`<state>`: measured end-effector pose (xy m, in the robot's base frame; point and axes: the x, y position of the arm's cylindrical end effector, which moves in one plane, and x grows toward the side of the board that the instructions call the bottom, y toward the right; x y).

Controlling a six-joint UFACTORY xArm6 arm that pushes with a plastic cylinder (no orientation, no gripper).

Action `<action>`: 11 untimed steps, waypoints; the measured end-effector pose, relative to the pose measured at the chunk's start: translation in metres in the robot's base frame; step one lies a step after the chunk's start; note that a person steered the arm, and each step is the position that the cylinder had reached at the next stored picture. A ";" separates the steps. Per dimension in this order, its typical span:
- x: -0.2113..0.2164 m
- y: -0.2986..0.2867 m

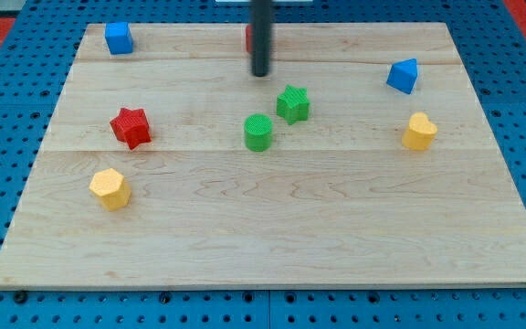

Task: Move the yellow hexagon towards the bottom of the red star

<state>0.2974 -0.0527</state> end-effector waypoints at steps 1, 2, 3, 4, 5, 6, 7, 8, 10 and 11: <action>0.038 -0.050; 0.083 -0.052; 0.143 -0.045; 0.182 -0.092; 0.258 -0.113; 0.275 -0.133; 0.273 -0.211; 0.241 -0.115; 0.267 -0.081; 0.253 -0.133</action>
